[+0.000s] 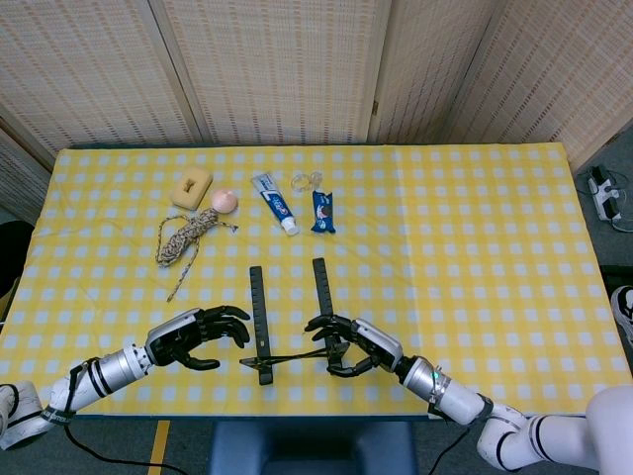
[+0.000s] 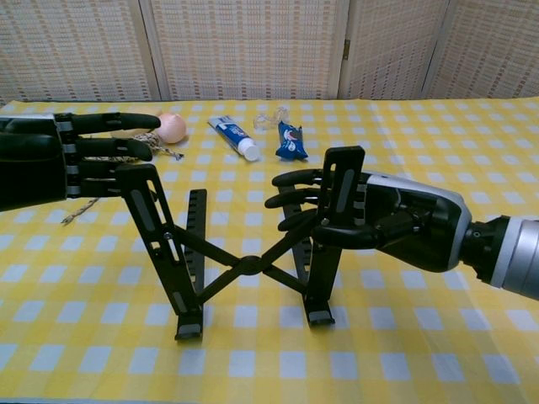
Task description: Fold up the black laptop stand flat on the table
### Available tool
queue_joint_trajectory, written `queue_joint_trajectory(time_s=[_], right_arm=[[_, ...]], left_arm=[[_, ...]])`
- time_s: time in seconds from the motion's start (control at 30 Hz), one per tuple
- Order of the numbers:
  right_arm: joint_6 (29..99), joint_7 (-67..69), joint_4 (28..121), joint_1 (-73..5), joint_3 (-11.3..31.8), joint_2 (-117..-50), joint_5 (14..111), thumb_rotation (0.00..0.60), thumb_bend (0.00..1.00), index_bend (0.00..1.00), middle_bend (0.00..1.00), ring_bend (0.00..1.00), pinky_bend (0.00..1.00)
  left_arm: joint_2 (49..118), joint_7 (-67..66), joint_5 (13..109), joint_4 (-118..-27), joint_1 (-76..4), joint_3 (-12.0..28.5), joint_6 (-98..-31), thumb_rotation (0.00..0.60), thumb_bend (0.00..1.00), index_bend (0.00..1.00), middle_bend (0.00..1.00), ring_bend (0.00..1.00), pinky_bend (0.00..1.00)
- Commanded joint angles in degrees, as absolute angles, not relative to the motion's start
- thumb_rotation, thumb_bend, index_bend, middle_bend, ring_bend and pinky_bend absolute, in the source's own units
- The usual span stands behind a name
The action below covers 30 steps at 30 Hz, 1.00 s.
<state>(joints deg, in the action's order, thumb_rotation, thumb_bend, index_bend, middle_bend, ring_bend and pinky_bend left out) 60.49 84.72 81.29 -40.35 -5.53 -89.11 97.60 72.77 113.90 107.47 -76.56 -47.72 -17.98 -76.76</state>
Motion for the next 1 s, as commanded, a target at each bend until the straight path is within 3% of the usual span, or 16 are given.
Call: queue_joint_trajectory(time_s=[0.03,1.0], right_arm=[[58.97,88.25,83.44,-40.52,-6.56,-88.14,95.85,0.6,0.3,0.23,0.24,0.25,0.16],[52.26,100.94,91.88,-38.25,-8.48,-84.85,89.58,0.6,0.3,0.23,0.24,0.24,0.16]], left_arm=[[72.9,113.88,107.39,-76.48,-47.67,-17.99,-76.86,0.6,0.25,0.25,0.39,0.38,0.26],[73.16,114.0,106.0,-76.32,-48.1,-17.66,-75.69,0.6,0.25,0.24,0.39,0.36,0.25]])
